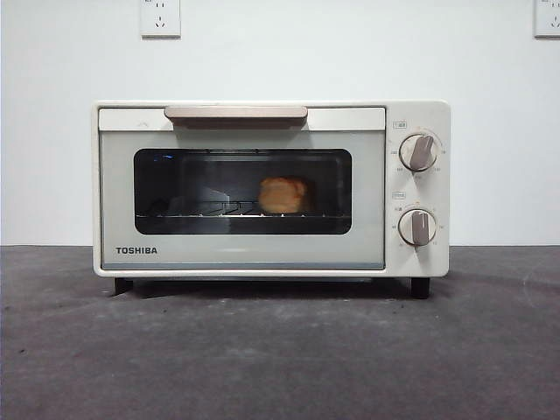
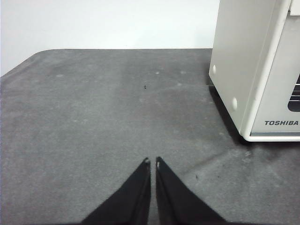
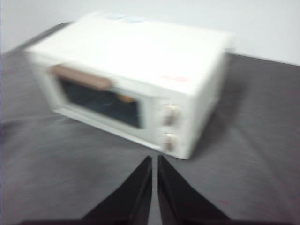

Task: The left arm flap open the oven, the right arm pick bread and place it into oven, the left arm flap close the oven

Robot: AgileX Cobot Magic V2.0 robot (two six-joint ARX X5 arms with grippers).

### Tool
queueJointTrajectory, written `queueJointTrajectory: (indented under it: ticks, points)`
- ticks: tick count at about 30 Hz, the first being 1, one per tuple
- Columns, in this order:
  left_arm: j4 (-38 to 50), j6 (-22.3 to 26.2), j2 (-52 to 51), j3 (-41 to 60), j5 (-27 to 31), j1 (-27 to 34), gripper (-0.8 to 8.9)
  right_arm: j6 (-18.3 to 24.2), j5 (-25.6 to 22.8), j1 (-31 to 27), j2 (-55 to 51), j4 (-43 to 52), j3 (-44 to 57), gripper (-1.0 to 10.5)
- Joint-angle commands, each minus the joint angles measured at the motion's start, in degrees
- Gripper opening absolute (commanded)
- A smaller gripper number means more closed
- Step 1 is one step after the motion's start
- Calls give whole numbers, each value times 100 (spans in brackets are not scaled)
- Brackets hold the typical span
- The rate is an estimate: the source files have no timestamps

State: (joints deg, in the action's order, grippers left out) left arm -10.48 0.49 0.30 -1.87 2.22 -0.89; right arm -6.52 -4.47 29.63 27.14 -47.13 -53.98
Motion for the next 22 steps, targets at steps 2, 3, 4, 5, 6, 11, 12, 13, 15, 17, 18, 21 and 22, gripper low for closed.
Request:
queueJointTrajectory:
  ticks: [2, 3, 4, 5, 6, 11, 12, 13, 15, 17, 18, 21, 22]
  points:
    - [-26, -7, -11, 118, 35, 11, 29, 474, -9, -1043, -463, 859, 1086, 18]
    - [-26, -7, -11, 118, 35, 13, 29, 651, -4, -1305, -634, 1287, 1493, 18]
    - [-26, -7, -11, 118, 37, 13, 29, 772, -2, -1512, -776, 1657, 1843, 18]
    - [-24, -7, -11, 118, 37, 13, 29, 855, 48, -1746, -940, 2090, 2258, 18]
    - [-26, -9, -11, 118, 37, 13, 29, 863, 195, -1963, -1104, 2472, 2640, 18]
    - [-26, -7, -11, 118, 35, 13, 29, 870, 599, -2697, -1864, 3757, 4096, 18]
    - [-26, -7, -11, 118, 37, 13, 29, 868, 601, -2785, -2028, 3873, 4317, 18]
    - [-26, -7, -11, 118, 37, 13, 29, 868, 601, -2835, -2164, 3930, 4474, 18]
    - [-26, -7, -11, 118, 37, 13, 29, 868, 590, -2865, -2437, 3943, 4758, 18]
    - [-26, -7, -11, 118, 37, 13, 29, 868, 577, -2865, -2621, 3939, 4988, 18]
    - [-24, -7, -11, 118, 37, 13, 29, 852, 581, -2865, -2677, 3939, 5069, 18]
    - [-24, -7, -11, 118, 35, 13, 29, 688, 595, -2865, -2693, 3936, 5265, 18]
    - [-26, -7, -11, 118, 37, 13, 29, 660, 597, -2865, -2693, 3934, 5313, 18]
